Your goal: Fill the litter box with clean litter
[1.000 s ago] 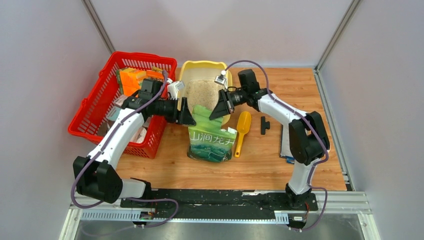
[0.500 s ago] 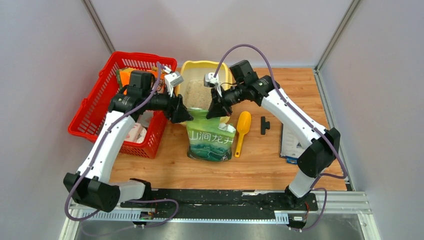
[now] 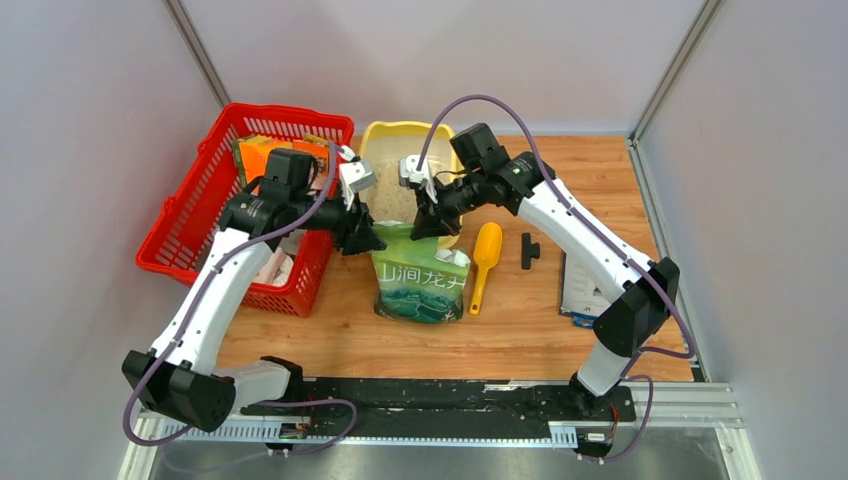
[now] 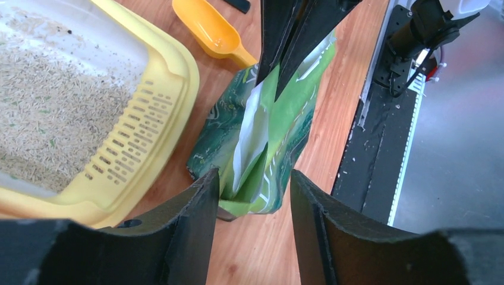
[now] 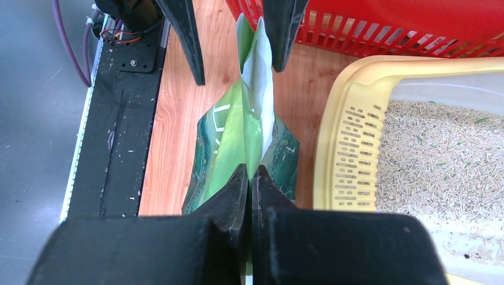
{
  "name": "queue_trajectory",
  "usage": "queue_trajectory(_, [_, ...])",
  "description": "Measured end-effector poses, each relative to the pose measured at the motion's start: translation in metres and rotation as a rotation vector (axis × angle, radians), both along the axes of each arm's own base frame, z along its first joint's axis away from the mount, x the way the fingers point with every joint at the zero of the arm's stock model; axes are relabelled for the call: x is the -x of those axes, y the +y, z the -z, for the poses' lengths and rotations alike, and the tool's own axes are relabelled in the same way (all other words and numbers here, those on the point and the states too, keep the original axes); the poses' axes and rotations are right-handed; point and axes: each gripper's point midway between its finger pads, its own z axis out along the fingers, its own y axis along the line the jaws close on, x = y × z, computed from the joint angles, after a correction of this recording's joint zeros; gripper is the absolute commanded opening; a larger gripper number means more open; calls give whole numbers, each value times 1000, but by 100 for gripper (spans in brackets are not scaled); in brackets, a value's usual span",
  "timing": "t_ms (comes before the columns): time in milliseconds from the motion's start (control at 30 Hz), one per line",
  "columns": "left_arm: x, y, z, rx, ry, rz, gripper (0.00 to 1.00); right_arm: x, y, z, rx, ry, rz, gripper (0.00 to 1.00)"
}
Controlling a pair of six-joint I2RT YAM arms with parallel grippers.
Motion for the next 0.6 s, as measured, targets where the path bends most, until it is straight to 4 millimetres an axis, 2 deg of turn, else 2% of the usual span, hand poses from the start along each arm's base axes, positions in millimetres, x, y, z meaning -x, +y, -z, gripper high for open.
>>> queue_trajectory(167, [0,-10,3,3,-15,17,47,0,0,0,3,2,4,0])
queue_trajectory(267, [-2,-16,0,15,-35,22,39,0,0,0,4,3,6,0])
queue_trajectory(333, [-3,-19,-2,21,-43,24,31,0,0,0,4,3,7,0])
queue_trajectory(367, [-3,-20,-2,25,-47,27,27,0,0,1,5,3,8,2])
queue_trajectory(433, [-3,-23,-2,28,-48,30,10,-1,0,1,9,4,14,6])
queue_trajectory(500, [-4,-24,-1,28,-49,27,0,-2,-1,1,14,4,21,9])
queue_trajectory(533, [-5,-24,0,27,-48,23,0,-2,-1,2,18,3,27,11])
queue_trajectory(600, [-5,-24,0,29,-43,16,0,-3,-3,2,25,4,36,31])
